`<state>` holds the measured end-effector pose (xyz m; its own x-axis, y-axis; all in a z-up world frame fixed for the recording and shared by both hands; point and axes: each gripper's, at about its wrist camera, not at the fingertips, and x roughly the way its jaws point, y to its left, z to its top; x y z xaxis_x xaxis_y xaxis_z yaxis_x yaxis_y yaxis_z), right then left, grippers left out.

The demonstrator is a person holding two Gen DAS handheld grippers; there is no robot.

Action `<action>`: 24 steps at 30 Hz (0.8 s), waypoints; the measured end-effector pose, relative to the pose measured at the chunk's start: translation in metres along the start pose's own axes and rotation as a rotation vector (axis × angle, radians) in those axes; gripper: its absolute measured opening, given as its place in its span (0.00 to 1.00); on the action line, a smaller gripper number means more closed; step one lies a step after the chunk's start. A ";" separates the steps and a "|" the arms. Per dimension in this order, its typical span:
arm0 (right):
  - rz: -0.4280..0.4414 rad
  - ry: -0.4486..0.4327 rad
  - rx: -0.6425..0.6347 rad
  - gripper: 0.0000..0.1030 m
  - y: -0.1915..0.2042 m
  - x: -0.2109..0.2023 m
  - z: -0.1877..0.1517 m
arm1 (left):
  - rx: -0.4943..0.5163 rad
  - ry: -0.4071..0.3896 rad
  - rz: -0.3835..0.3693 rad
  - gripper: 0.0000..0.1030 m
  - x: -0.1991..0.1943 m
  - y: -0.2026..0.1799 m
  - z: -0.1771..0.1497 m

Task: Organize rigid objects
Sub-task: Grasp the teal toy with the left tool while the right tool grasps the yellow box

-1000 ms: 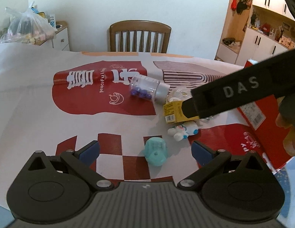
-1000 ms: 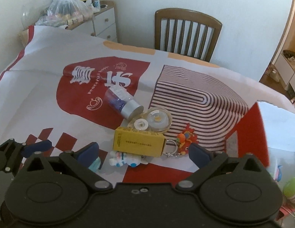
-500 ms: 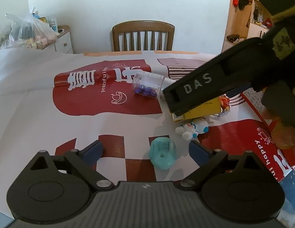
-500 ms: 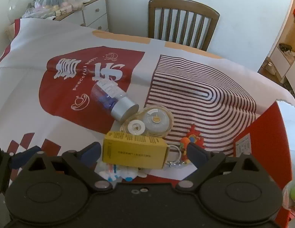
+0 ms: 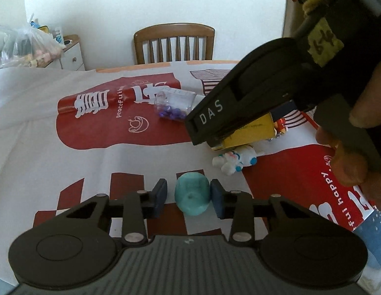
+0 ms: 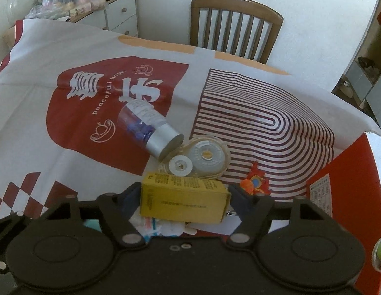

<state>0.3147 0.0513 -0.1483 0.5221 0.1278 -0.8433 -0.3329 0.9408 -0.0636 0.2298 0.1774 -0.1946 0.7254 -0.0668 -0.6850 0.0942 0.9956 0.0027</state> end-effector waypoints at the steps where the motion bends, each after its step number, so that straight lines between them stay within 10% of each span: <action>1: -0.003 -0.001 0.000 0.70 0.000 0.000 0.000 | -0.003 0.000 0.000 0.31 0.000 0.001 0.000; 24: 0.058 -0.084 0.044 0.69 -0.014 -0.084 -0.015 | -0.126 0.022 -0.054 0.29 -0.035 0.013 0.017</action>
<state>0.2637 0.0229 -0.0846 0.5673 0.2067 -0.7971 -0.3309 0.9436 0.0092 0.2177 0.1913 -0.1581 0.7064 -0.1206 -0.6975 0.0457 0.9911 -0.1250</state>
